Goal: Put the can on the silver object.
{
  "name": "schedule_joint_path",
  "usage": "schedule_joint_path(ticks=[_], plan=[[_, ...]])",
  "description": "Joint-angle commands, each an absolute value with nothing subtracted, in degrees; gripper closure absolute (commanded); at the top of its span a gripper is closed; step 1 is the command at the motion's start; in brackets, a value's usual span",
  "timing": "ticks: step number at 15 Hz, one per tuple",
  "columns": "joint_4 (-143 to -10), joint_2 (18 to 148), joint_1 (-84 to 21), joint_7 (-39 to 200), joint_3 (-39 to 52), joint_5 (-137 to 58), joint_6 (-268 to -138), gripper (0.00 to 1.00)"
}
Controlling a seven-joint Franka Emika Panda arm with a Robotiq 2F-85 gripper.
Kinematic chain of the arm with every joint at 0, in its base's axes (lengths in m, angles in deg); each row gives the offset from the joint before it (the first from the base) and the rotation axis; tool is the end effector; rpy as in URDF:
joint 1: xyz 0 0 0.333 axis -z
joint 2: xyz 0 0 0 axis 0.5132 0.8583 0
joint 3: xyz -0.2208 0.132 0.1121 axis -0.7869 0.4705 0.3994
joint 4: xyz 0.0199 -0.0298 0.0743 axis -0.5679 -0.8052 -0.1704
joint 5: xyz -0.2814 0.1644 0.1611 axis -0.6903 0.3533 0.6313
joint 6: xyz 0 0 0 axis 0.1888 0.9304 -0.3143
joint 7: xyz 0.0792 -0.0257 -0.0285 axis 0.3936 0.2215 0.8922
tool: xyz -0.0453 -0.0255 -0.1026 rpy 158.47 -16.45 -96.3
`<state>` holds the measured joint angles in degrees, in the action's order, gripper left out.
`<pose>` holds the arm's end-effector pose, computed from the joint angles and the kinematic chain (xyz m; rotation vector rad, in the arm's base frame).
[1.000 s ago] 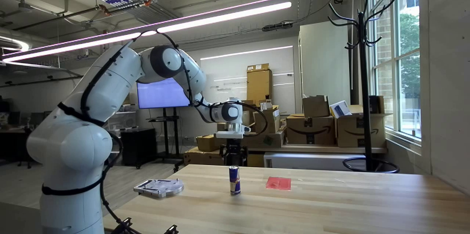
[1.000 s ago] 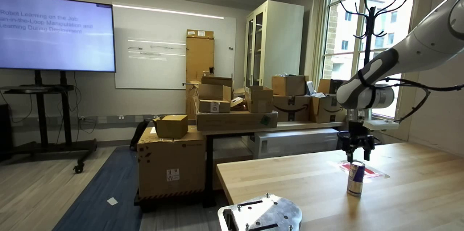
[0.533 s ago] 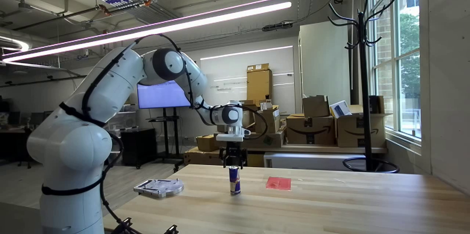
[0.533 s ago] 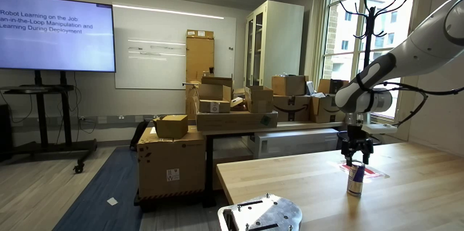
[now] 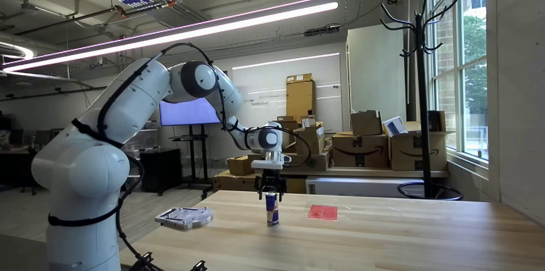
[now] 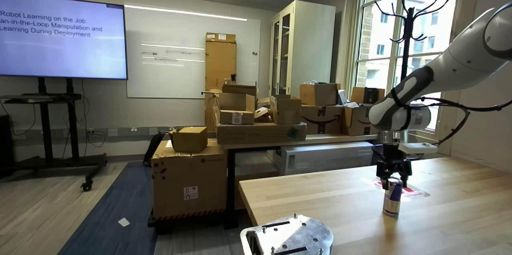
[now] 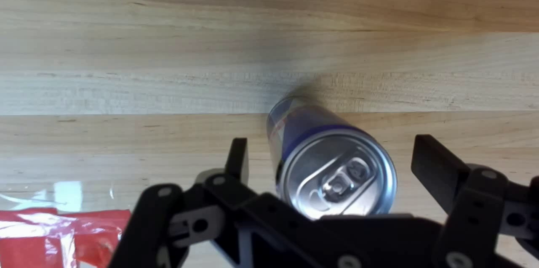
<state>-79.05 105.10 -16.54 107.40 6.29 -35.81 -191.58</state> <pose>0.5875 -0.1952 0.1883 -3.1000 -0.1122 0.2807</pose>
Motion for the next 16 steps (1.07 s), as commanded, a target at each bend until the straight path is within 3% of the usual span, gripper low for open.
schedule_joint_path(ticks=[1, 2, 7, 16], plan=[[-77.4, 106.3, -15.1, 108.8, 7.8, -35.1, -192.0, 0.09], [-77.4, 106.4, -15.1, 108.7, 7.8, -35.2, -192.3, 0.26], [-78.1, 105.9, -15.1, 109.0, 7.8, -35.3, -193.3, 0.66], [-90.4, 93.3, -15.0, 110.0, 7.2, -35.9, -194.7, 0.67]])
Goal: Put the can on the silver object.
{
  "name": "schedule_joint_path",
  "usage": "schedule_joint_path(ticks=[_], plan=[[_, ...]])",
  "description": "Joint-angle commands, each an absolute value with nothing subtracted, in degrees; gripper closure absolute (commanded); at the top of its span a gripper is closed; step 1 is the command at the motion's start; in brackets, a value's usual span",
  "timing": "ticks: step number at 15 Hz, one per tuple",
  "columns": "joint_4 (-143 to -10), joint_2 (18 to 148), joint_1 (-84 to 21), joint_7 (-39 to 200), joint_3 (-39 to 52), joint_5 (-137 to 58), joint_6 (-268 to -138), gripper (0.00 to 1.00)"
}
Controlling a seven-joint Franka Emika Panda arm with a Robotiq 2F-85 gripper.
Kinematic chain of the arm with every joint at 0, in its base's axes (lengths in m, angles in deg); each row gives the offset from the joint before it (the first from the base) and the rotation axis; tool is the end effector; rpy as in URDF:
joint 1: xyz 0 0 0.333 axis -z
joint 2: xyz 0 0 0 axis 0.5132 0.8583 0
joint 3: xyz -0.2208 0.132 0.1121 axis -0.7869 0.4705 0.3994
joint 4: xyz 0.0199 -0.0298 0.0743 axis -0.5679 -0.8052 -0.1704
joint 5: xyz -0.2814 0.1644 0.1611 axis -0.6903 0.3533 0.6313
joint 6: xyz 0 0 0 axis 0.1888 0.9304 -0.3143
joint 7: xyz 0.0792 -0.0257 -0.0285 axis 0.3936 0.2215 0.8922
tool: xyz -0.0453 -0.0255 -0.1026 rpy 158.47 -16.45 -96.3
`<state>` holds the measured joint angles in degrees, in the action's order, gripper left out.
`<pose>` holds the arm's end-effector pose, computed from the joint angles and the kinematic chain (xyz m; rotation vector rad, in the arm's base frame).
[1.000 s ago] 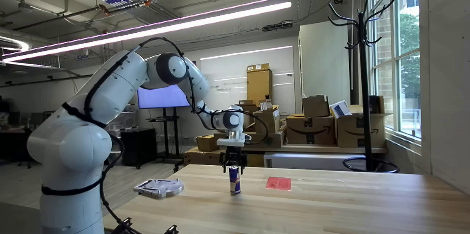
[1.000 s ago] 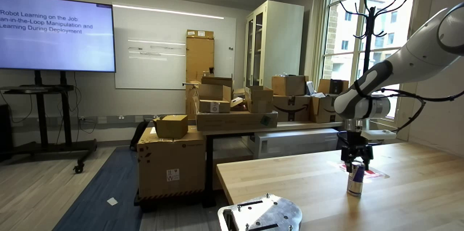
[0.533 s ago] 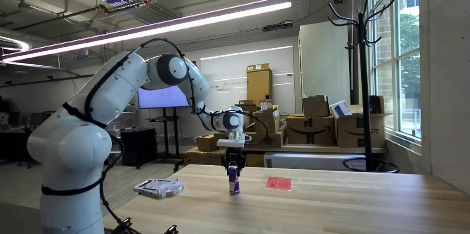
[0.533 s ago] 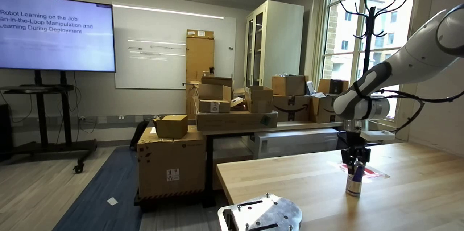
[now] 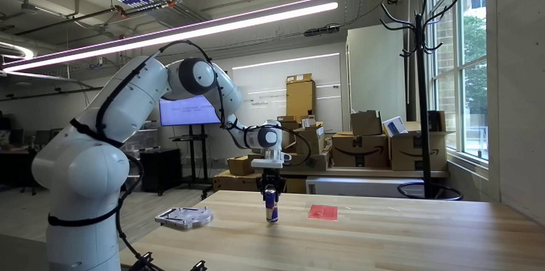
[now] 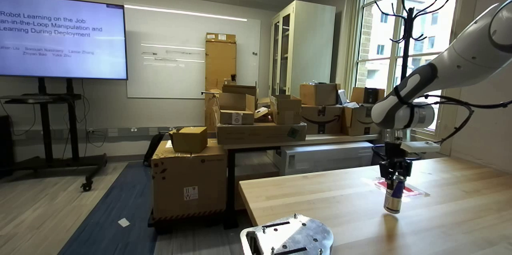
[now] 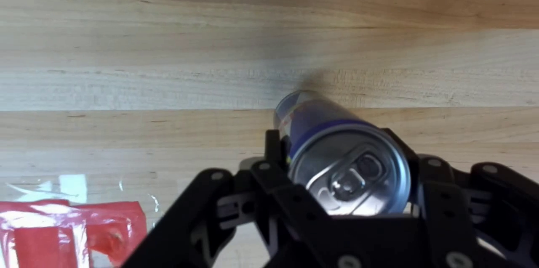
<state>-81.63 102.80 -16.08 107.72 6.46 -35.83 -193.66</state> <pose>0.5827 -0.1975 0.1982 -3.1103 -0.1113 0.2335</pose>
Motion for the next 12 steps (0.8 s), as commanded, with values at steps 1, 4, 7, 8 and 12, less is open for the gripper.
schedule_joint_path(ticks=[1, 4, 7, 8, 12], plan=[[-92.9, 90.5, -15.1, 110.4, 7.1, -36.0, -194.6, 0.67], [-100.1, 82.0, -15.9, 111.0, 6.8, -36.1, -194.4, 0.67], [-105.8, 74.2, -17.6, 111.2, 6.8, -36.1, -193.9, 0.67], [-107.5, 72.0, -18.3, 111.3, 6.8, -36.0, -193.8, 0.67], [-111.5, 64.2, -22.8, 110.1, 7.6, -36.2, -192.8, 0.67]])
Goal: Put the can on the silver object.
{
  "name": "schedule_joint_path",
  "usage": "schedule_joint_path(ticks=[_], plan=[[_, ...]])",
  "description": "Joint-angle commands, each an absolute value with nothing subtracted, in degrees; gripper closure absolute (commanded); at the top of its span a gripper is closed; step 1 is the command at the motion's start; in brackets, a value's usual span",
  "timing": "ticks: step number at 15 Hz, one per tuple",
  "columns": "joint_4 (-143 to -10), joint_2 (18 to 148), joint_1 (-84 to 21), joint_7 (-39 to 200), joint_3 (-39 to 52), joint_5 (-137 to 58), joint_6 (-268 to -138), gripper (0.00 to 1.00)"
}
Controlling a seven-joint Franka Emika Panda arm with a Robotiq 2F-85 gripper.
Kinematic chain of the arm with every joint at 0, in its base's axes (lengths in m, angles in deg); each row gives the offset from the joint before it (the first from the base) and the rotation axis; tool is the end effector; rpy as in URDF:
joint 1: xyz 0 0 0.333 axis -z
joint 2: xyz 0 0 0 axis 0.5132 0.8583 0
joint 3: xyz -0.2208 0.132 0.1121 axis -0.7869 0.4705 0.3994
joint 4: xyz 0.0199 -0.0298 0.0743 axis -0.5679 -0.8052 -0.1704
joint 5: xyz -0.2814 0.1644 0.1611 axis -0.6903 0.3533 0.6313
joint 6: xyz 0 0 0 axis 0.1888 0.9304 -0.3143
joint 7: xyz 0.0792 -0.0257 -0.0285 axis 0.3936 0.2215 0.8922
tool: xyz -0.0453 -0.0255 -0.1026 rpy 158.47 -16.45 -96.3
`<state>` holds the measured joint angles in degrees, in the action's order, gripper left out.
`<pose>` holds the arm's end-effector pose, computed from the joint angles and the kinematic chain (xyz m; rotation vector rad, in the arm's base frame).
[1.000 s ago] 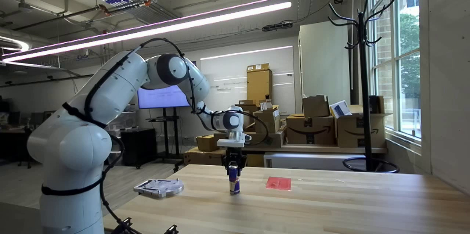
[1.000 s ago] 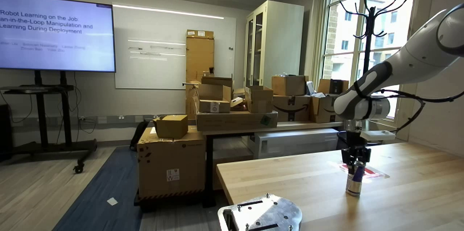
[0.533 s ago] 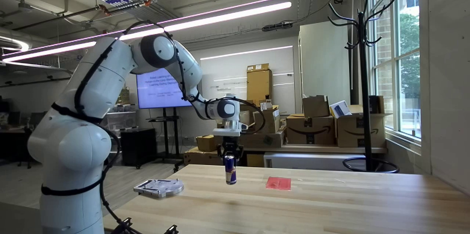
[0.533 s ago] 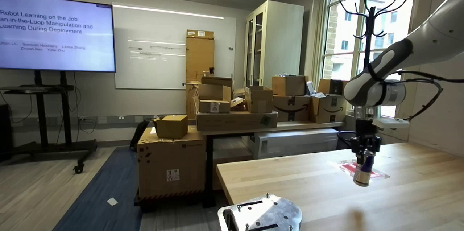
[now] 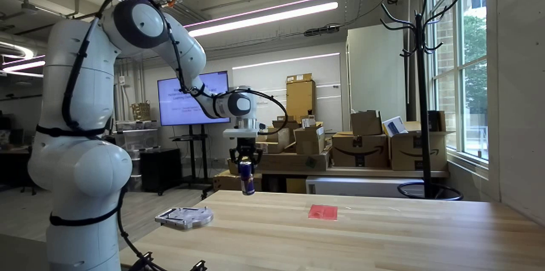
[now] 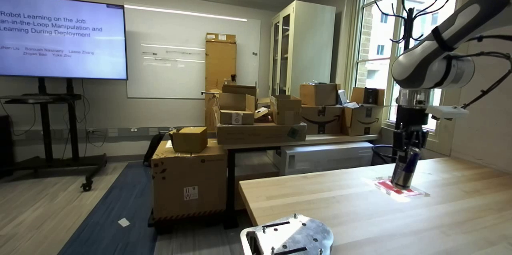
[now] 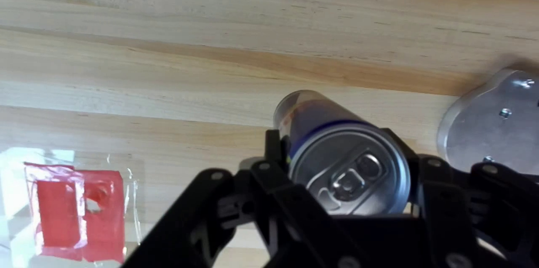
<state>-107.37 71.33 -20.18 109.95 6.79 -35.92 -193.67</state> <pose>0.5011 -0.1301 0.3326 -3.1084 -0.2777 0.0692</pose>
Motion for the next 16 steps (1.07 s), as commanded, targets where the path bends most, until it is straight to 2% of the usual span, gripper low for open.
schedule_joint_path(ticks=[1, 7, 16], plan=[[-112.2, 62.7, -24.1, 109.6, 8.0, -36.6, -192.6, 0.67], [-111.3, 59.2, -31.8, 105.3, 12.1, -39.6, -190.8, 0.67], [-102.6, 67.7, -38.7, 99.7, 18.2, -45.2, -188.4, 0.67]])
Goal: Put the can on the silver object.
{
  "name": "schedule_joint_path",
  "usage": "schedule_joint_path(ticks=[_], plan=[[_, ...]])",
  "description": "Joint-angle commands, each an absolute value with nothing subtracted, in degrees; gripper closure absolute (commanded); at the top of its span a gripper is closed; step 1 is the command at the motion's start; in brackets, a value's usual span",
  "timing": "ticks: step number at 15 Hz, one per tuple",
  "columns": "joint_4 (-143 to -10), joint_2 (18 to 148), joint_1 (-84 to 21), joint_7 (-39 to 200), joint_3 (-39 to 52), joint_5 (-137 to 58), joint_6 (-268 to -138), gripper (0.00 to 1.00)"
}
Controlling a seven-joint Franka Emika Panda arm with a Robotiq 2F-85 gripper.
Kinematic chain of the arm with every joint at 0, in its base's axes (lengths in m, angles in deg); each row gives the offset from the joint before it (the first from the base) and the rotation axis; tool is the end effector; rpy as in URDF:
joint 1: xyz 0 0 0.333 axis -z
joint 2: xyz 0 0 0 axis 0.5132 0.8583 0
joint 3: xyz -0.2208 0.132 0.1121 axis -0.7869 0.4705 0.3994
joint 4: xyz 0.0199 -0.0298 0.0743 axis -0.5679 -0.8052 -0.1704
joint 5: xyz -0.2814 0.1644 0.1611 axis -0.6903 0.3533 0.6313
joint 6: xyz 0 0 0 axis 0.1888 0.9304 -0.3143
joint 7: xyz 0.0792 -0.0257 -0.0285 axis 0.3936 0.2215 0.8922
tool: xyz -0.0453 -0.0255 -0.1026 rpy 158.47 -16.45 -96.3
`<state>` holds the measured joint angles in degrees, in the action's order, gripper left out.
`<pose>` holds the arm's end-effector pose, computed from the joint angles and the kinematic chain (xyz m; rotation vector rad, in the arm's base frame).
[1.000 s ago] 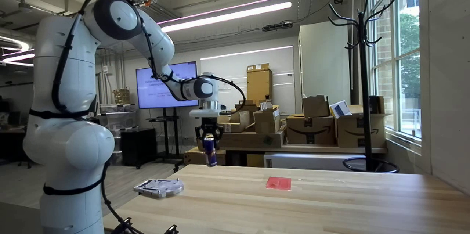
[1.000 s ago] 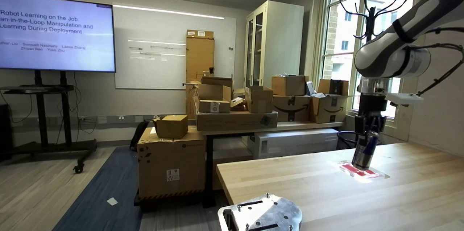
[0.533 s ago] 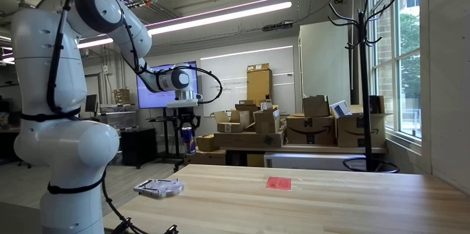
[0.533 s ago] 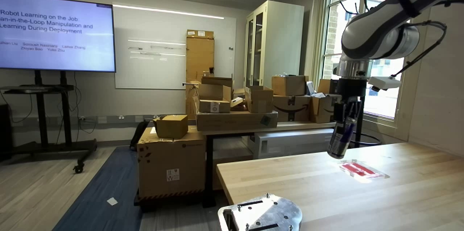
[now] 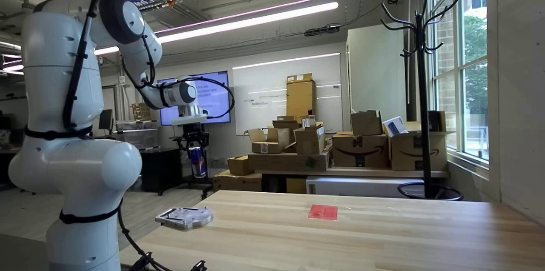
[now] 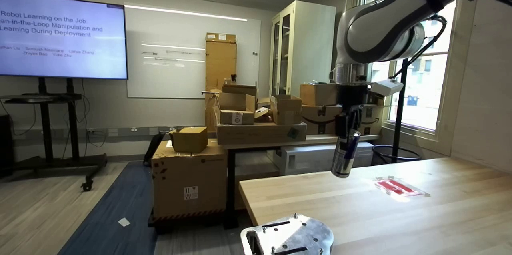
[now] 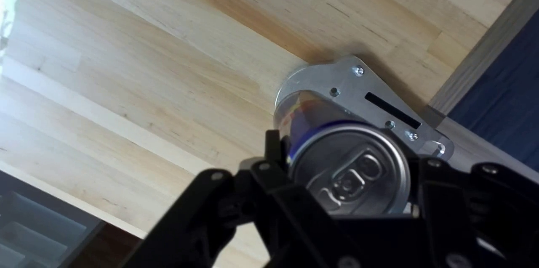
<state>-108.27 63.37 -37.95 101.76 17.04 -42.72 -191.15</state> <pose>0.4921 0.1122 0.3932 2.9134 0.8819 0.0409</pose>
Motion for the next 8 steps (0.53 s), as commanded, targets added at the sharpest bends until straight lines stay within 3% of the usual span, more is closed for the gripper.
schedule_joint_path(ticks=[1, 8], plan=[[-101.4, 69.2, -39.1, 99.3, 18.5, -46.1, -188.5, 0.67], [-93.8, 80.8, -39.8, 100.3, 18.5, -47.1, -188.8, 0.67]])
